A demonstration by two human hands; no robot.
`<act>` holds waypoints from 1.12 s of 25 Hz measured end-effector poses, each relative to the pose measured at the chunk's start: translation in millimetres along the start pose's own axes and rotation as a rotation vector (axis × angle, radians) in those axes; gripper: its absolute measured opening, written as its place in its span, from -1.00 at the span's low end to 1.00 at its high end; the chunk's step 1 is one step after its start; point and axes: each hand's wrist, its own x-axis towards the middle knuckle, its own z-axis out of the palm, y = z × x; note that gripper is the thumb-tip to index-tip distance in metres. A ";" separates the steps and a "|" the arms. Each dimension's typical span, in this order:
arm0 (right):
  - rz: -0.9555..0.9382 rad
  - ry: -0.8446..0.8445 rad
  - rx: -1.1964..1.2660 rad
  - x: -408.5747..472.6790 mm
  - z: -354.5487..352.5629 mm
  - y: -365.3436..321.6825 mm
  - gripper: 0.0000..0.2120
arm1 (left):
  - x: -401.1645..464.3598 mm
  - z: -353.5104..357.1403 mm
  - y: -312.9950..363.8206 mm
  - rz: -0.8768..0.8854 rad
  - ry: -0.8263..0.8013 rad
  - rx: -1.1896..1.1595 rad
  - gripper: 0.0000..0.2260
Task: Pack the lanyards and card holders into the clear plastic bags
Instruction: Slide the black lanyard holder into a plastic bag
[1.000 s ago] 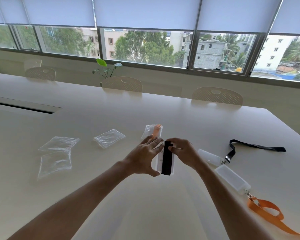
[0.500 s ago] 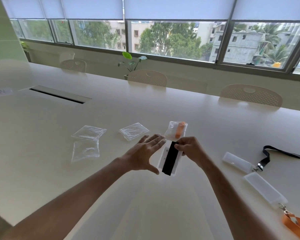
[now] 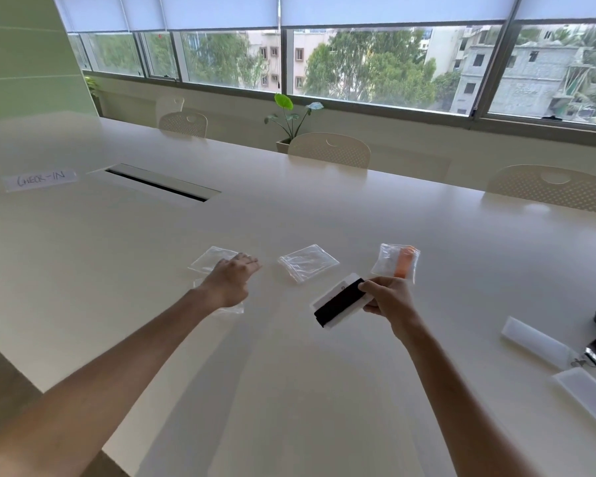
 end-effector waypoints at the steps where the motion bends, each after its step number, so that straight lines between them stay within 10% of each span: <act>1: 0.014 0.008 0.015 0.7 6.2 0.5 -0.86 | 3.1 -0.7 -12.0 -0.003 -0.024 0.021 -0.43; 16: 0.058 0.051 0.078 6.8 53.2 15.0 -0.85 | 83.9 -1.2 -77.7 0.007 -0.675 0.192 0.00; 28: 0.048 0.057 0.098 17.7 55.5 14.1 -0.85 | 99.7 14.9 -90.0 0.070 -0.501 -0.162 -0.12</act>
